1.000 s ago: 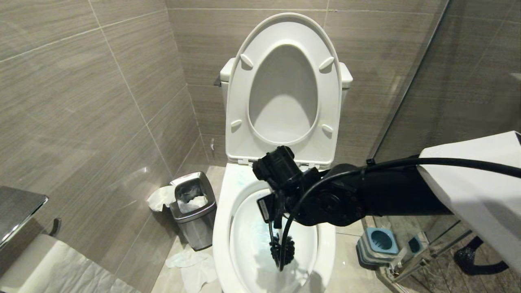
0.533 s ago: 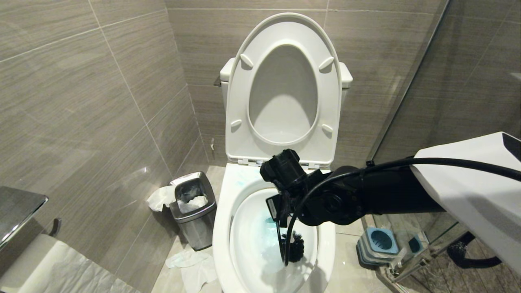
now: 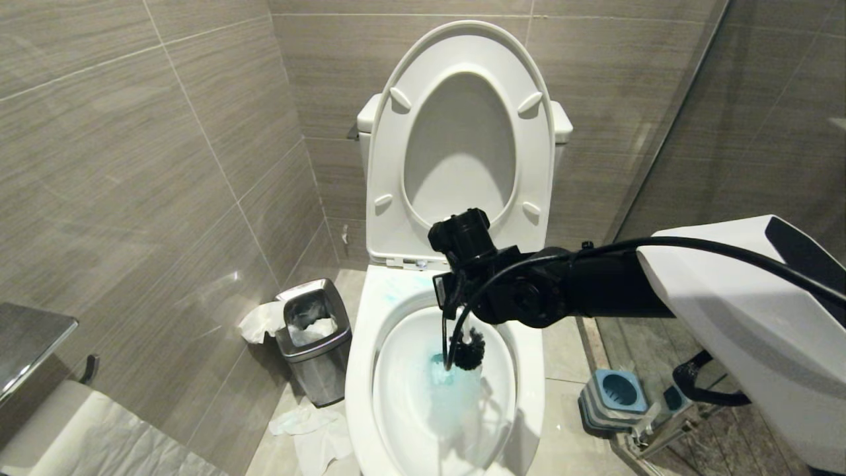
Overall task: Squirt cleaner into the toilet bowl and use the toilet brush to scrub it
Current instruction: Scrub the toilet bowl
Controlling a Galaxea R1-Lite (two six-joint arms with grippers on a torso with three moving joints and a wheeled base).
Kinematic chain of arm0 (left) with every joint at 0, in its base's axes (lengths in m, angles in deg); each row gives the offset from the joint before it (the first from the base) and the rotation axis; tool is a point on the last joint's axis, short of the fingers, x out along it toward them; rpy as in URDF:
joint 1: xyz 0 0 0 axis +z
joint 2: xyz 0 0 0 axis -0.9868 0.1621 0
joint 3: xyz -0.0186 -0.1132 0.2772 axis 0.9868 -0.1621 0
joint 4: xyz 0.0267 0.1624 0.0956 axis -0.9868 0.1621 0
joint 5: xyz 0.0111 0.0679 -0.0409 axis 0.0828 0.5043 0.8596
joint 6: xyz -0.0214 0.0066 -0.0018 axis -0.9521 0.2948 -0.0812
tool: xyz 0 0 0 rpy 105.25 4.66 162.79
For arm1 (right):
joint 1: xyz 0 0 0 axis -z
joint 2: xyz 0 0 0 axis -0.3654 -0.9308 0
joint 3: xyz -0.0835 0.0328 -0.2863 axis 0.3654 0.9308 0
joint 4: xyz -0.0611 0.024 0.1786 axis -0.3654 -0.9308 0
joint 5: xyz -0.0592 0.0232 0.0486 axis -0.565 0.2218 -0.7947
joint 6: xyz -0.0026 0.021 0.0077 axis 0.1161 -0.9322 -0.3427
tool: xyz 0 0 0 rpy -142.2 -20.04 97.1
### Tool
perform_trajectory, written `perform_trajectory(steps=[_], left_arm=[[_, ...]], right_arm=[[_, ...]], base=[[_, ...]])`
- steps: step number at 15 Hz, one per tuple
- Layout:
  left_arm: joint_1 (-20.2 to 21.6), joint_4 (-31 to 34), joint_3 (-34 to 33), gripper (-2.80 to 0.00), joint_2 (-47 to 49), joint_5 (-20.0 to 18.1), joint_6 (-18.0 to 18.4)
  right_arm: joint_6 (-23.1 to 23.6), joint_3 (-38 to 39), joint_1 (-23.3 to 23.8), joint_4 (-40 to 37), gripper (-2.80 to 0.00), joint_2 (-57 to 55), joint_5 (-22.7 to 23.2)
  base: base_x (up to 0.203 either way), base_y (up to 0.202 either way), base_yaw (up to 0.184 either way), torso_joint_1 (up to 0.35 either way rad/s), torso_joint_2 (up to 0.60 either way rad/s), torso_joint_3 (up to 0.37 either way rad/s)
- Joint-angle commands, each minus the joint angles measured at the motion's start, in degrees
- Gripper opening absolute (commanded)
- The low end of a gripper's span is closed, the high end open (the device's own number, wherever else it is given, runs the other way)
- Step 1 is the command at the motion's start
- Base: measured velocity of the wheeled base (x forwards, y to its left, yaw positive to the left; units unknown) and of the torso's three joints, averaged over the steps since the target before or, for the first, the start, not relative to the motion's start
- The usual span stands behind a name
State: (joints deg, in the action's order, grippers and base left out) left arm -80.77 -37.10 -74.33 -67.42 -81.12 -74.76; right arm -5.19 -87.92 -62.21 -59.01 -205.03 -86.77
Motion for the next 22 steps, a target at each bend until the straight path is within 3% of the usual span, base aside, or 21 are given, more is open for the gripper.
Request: perform_trajectory(steps=[1,4,11,18,22], left_arm=[[0.0,0.0,-0.1,-2.8,0.0,0.0,0.0],[0.0,0.0,-0.2,-2.8,0.0,0.0,0.0],[0.0,0.0,-0.1,-2.8,0.0,0.0,-0.1],[0.0,0.0,-0.1,-2.8,0.0,0.0,0.0],[0.0,0.0,-0.2,-2.8,0.0,0.0,0.0]], right_arm=[[0.0,-8.2,0.7,-0.2,-2.8,-5.7,-1.2],[0.2,-11.8,0.8,0.1,-2.8,-10.0,-3.6],[0.4,-11.8,-0.4,5.2,-2.8,-11.7,-2.3],[-1.2,-11.5,-7.8,6.0,-2.8,-12.6,1.0],[-3.2,-0.8,-11.3,5.0,-2.8,-7.3,0.6]], base=[[0.0,0.0,0.0,0.0,0.0,0.0],[0.0,0.0,0.0,0.0,0.0,0.0],[0.0,0.0,0.0,0.0,0.0,0.0],[0.0,0.0,0.0,0.0,0.0,0.0],[0.0,0.0,0.0,0.0,0.0,0.0]])
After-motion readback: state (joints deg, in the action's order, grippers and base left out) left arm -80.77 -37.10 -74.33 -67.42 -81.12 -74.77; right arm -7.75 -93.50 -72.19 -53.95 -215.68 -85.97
